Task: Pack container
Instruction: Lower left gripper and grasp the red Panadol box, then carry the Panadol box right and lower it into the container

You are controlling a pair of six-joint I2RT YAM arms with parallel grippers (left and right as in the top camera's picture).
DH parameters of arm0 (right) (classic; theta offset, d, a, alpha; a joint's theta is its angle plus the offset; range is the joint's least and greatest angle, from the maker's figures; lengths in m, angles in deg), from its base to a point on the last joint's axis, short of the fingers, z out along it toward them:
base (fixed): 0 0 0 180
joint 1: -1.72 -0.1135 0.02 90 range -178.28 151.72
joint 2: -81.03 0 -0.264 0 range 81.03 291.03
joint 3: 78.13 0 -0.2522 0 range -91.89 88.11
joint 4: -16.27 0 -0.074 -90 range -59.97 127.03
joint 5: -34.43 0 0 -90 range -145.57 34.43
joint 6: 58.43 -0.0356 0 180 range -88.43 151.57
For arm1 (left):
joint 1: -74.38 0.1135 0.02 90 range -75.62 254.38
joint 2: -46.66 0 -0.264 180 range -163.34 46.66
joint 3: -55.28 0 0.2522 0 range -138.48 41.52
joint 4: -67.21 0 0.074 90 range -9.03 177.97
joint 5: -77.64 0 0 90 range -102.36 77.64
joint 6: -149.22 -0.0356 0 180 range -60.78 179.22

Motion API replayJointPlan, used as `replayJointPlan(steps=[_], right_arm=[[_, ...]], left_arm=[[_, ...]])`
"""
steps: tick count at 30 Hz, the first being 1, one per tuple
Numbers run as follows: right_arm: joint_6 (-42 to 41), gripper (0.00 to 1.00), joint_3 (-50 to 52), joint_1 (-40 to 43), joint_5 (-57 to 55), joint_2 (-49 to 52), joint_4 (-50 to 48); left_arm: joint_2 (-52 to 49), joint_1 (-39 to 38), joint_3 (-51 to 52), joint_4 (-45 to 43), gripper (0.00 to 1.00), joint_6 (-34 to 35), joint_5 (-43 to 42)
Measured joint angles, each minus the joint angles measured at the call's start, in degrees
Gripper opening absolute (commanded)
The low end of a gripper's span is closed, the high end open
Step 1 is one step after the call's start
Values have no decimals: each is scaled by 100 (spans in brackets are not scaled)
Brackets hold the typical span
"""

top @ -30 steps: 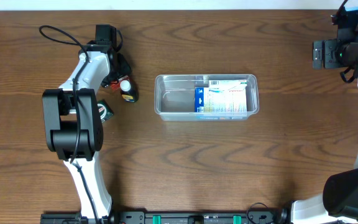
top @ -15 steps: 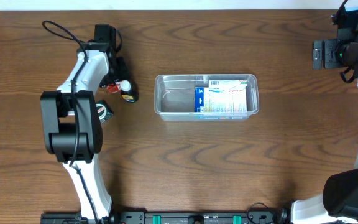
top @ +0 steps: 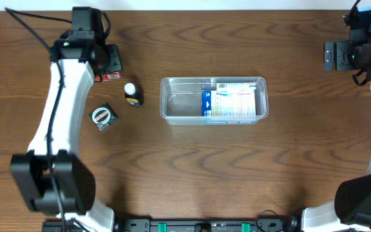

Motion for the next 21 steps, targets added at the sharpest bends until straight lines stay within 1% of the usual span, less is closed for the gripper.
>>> replayJointPlan(steps=[4,9,13,21], right_arm=[[-2,99,0,0,0,0,-2],[0,99,0,0,0,0,-2],[-2,99,0,0,0,0,-2],[0,99,0,0,0,0,-2]], left_arm=[[385,-162,0,127,55,-490,-514],[638,-695,0,129,54,-1130,-1117],[634,-1283,0,153,50,-1657,-1298],[634,-2616,2,20,50,-2931,-1438]])
